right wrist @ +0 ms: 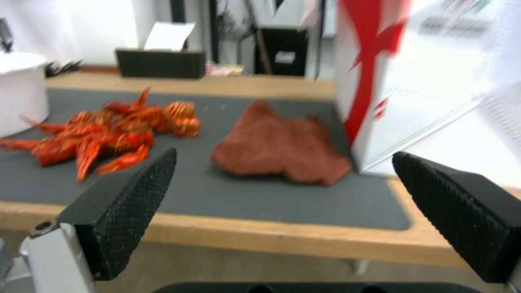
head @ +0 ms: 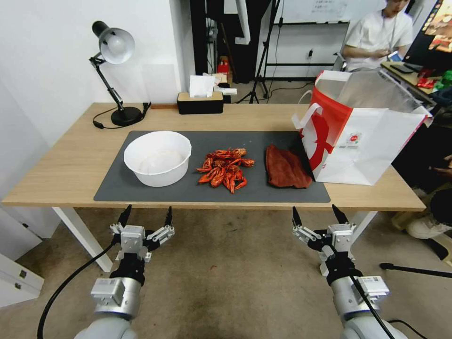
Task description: Sweep shrimp from table into container with towel, then put container into takeout bag.
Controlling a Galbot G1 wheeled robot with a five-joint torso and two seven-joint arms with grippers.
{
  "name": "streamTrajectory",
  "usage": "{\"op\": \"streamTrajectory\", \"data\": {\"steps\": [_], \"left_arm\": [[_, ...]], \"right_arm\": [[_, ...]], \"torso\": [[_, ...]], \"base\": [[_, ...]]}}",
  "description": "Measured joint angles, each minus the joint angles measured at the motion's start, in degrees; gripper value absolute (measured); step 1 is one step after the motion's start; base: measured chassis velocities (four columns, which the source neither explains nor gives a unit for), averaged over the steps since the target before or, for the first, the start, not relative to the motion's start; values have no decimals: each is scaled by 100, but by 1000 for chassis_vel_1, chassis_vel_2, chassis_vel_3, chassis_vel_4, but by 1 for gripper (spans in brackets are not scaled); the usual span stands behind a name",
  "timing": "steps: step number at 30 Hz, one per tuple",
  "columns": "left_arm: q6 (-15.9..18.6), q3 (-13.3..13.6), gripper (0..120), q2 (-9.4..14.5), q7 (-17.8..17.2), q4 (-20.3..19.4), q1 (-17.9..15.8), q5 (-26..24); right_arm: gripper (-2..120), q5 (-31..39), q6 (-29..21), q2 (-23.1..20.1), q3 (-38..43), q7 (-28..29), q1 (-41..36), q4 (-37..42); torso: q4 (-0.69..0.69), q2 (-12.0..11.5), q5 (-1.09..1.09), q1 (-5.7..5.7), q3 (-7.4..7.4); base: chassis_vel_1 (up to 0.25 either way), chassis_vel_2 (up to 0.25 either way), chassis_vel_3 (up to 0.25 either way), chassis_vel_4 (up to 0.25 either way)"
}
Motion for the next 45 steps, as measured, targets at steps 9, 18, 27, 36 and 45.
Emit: {"op": "streamTrajectory", "data": {"steps": [9, 18, 27, 36, 45], "left_arm": [[706, 526, 100, 855, -960, 230, -1252, -1362], [570, 501, 100, 788, -973, 129, -753, -1248], [55, 357, 100, 868, -908, 276, -681, -763], [-292, -269, 100, 2163, 393, 744, -1839, -1093], [1254, -170, 100, 4376, 3390, 1244, -3064, -672]], "right_arm": [[100, 1564, -1294, -1113, -27, -222, 1156, -346], [100, 1690, -1370, -1182, -32, -271, 1230, -381], [100, 1924, -507, -1236, 25, -879, 1274, -565], [100, 1632, 119, -1186, 25, -1144, 987, -573], [100, 1259, 243, -1159, 45, -1299, 807, -617]], "torso": [[1, 0, 2, 1, 1], [1, 0, 2, 0, -1], [2, 0, -1, 0, -1], [0, 0, -2, 0, -1], [3, 0, -2, 0, 0]], "base": [[0, 0, 0, 0], [0, 0, 0, 0], [0, 0, 0, 0], [0, 0, 0, 0], [0, 0, 0, 0]]}}
